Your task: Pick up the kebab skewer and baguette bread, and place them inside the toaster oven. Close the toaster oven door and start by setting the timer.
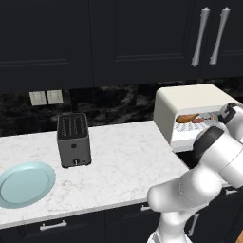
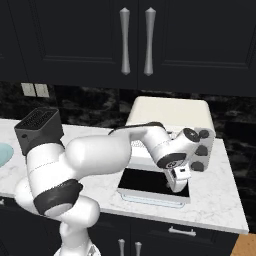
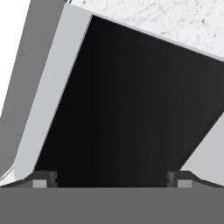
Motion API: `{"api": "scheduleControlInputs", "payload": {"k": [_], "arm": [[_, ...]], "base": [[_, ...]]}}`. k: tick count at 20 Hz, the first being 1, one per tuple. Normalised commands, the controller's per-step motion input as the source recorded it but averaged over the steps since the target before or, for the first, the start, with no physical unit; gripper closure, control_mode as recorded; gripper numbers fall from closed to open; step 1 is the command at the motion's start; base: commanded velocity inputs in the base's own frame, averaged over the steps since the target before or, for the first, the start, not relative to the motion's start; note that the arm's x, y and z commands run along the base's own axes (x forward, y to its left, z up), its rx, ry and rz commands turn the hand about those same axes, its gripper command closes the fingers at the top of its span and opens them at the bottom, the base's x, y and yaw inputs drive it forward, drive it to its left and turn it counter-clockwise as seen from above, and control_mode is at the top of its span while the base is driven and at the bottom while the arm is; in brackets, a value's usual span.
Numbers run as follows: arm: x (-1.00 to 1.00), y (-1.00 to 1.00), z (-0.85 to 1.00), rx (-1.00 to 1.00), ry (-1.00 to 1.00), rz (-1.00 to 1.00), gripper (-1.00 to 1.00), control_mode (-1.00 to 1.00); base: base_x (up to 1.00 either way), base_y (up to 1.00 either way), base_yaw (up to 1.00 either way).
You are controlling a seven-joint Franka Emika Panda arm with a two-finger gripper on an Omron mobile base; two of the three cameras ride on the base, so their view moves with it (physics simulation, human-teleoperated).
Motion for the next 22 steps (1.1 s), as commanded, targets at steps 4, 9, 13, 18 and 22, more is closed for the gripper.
{"api": "scheduleControlInputs", "payload": {"k": [4, 9, 13, 18, 22], "arm": [[-0.97, 0.20, 0.11, 0.00, -0.03, 0.21, -1.00, -1.00], [-0.80, 0.48, 0.00, -0.09, 0.00, 0.58, -1.00, -1.00], [-0.32, 0.23, -0.01, -0.13, 0.00, 0.78, -1.00, -1.00], [-0.20, 0.06, -0.21, -0.10, 0.00, 0.66, -1.00, -1.00], [-0.16, 0.00, -0.21, 0.00, -0.04, 0.49, -1.00, -1.00]], "base": [[0.00, 0.00, 0.00], [0.00, 0.00, 0.00], [0.00, 0.00, 0.00], [0.00, 0.00, 0.00], [0.00, 0.00, 0.00]]}}
